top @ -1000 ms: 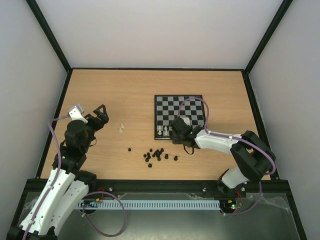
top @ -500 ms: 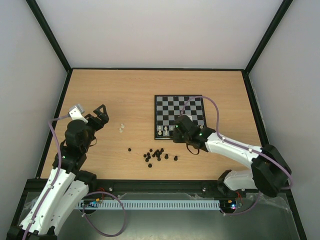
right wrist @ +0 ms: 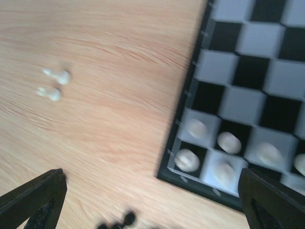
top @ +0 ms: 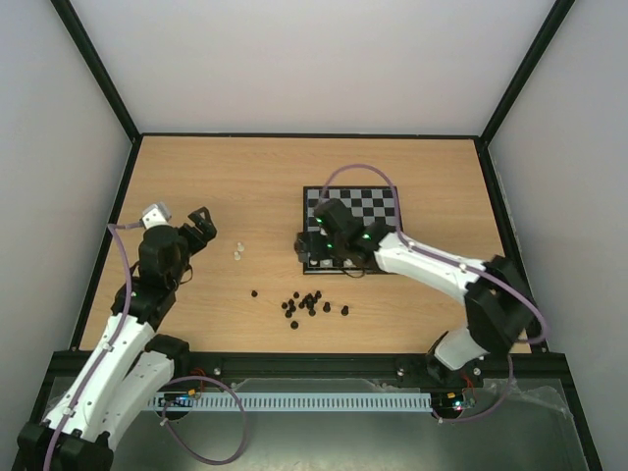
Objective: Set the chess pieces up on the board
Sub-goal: Pick up the chess piece at the center of the board.
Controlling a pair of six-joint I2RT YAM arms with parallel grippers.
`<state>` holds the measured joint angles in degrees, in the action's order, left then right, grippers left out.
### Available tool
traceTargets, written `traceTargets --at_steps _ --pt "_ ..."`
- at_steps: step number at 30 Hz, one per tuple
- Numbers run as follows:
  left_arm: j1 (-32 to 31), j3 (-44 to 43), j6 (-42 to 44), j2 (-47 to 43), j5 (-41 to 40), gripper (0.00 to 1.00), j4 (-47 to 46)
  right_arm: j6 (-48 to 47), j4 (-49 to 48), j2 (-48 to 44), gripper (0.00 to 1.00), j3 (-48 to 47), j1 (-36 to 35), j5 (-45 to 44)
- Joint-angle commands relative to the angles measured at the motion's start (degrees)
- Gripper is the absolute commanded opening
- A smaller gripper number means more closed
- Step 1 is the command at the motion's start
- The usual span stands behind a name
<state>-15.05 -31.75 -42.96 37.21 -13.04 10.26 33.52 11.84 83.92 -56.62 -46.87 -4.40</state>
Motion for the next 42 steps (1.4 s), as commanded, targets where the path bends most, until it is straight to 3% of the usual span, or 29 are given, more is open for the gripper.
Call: traceTargets --at_steps 1,2,8,11,24,42 --pt "2.0 -0.7 -1.0 1.1 -1.0 1.00 1.4 -3.6 2.0 10.6 0.97 -11.9 -3.0 3.5" --pt "2.5 -0.7 -1.2 1.1 -0.8 0.99 1.7 -3.9 2.4 13.6 0.96 -14.6 -3.6 3.3" --pt "3.7 -0.7 -1.4 -2.6 0.3 0.99 2.4 -4.9 5.0 30.3 0.59 -30.6 -6.0 2.5" --pt "3.9 -0.7 -1.3 -5.4 0.2 1.00 2.8 -5.6 4.9 36.2 0.52 -36.8 -6.9 3.0" --pt "4.1 -1.6 -1.2 -7.5 1.7 0.99 3.7 -6.3 8.1 48.9 0.45 -53.1 -9.5 1.1" --pt "4.1 -1.8 -1.2 -7.7 1.7 0.99 4.0 -6.3 12.4 54.4 0.40 -61.2 -10.1 -0.1"
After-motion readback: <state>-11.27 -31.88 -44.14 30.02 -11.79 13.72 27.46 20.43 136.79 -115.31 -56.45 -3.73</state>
